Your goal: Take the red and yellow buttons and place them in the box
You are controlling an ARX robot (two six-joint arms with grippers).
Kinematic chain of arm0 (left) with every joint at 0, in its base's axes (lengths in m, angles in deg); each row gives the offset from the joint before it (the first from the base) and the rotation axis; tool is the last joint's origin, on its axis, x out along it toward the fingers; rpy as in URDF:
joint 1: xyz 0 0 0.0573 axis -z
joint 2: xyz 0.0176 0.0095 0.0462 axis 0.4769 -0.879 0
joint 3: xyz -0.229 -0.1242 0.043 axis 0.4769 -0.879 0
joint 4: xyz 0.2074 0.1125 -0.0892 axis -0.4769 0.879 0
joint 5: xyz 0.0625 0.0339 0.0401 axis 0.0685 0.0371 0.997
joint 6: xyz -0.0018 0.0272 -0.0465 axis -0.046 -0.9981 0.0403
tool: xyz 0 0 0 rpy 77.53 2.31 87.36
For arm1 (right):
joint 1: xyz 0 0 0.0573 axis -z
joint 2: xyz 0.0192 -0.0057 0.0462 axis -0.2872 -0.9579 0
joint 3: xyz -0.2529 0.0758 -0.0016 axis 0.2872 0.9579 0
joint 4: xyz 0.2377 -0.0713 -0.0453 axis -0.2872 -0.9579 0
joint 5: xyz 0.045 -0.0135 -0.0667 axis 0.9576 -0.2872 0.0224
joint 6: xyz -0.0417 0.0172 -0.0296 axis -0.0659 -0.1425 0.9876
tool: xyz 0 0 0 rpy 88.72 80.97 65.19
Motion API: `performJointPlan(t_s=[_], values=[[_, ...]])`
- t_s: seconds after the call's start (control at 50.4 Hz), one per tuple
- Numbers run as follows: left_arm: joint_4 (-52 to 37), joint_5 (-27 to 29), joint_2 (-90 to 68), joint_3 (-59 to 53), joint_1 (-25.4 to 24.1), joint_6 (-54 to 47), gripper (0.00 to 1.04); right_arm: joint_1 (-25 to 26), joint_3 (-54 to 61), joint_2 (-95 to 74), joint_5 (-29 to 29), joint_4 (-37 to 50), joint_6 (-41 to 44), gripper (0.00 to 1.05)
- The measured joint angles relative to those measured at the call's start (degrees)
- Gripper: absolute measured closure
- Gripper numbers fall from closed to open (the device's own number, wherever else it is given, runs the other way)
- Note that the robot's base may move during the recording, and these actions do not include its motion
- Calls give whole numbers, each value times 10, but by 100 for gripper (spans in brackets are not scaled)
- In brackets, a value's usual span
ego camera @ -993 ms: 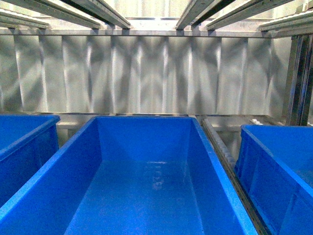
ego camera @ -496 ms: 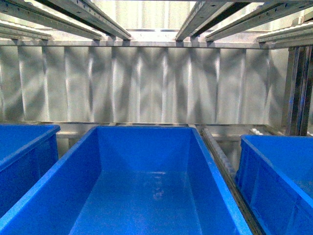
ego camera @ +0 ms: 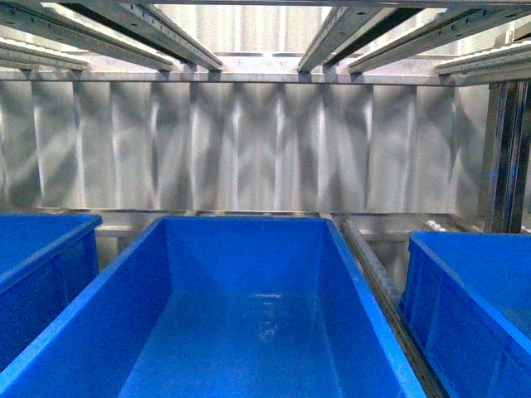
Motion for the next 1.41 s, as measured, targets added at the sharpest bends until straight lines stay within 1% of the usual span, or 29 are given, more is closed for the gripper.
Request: performJointPlan(t_s=[0.06,0.159,0.218,0.318,0.357,0.476,0.536,1.41], values=[[0,0,0,0,0,0,8,0,0,1,0,0,1,100],[0,0,0,0,0,0,8,0,0,1,0,0,1,83],[0,0,0,0,0,0,8,0,0,1,0,0,1,67],[0,0,0,0,0,0,8,0,0,1,0,0,1,49],[0,0,0,0,0,0,8,0,0,1,0,0,1,44],[0,0,0,0,0,0,8,0,0,1,0,0,1,15],[0,0,0,0,0,0,8,0,0,1,0,0,1,6],[0,0,0,0,0,0,8,0,0,1,0,0,1,6]])
